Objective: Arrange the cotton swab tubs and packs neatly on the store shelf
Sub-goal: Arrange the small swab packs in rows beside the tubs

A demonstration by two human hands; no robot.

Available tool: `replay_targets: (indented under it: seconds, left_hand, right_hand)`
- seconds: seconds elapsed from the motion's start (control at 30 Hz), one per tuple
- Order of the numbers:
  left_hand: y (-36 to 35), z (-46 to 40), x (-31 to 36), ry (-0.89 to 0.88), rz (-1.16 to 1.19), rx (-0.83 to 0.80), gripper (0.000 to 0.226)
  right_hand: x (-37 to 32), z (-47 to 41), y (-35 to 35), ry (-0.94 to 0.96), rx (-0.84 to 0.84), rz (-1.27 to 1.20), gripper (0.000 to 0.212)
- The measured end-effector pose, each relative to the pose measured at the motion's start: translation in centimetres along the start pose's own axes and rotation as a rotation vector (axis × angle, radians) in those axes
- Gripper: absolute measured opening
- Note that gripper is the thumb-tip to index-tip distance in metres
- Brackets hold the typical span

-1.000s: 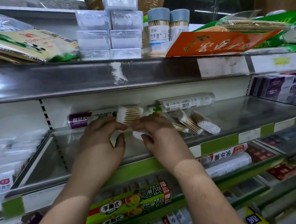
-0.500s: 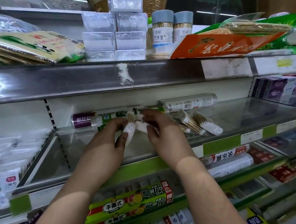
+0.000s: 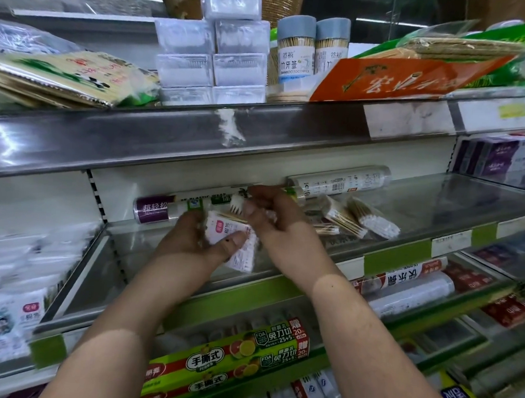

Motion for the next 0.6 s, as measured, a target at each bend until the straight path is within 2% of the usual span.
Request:
replay_targets:
  seconds: [0.07, 0.17, 0.27, 0.33, 0.47, 0.6]
  left_hand:
    - [-0.2, 0.3, 0.3, -0.026, 0.006, -0.035, 0.041]
    - [0.1, 0.4, 0.7, -0.075, 0.103, 0.002, 0.028]
    - [0.8, 0.1, 0.5, -0.071, 0.238, 0.070, 0.039]
    - [1.1, -0.3, 0.2, -0.065, 0.261, 0.115, 0.050]
    - [1.9, 0.3, 0.7, -0.089, 0.337, 0.192, 0.057]
    - [2.9, 0.5, 0.1, -0.046, 0.368, 0.279, 0.065]
  right_hand:
    - [-0.5, 0.4, -0.4, 0.022, -0.060, 0.052, 0.046]
    - [-0.9, 0.6, -0.7, 0.029, -0.140, 0.048, 0.060]
    - [-0.9, 0.6, -0.6, 0.040, -0.188, 0.039, 0.069]
    - [-0.5, 0.3, -0.5, 0.022, -0.157, 0.026, 0.066]
    - [0.6, -0.1, 0.3, -0.036, -0.008, -0.081, 0.060]
    - [0.7, 0.1, 0.5, -0.032, 0.019, -0.084, 0.049]
Point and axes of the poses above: each hand's wrist, its own z-axis away from the middle knuckle, its own y-axis out of the back of the hand, x = y × z, the point moved 9 cm from there along -z, towards the middle knuckle, and after that the axes turned 10 degrees about x, right-handed, at the moved point
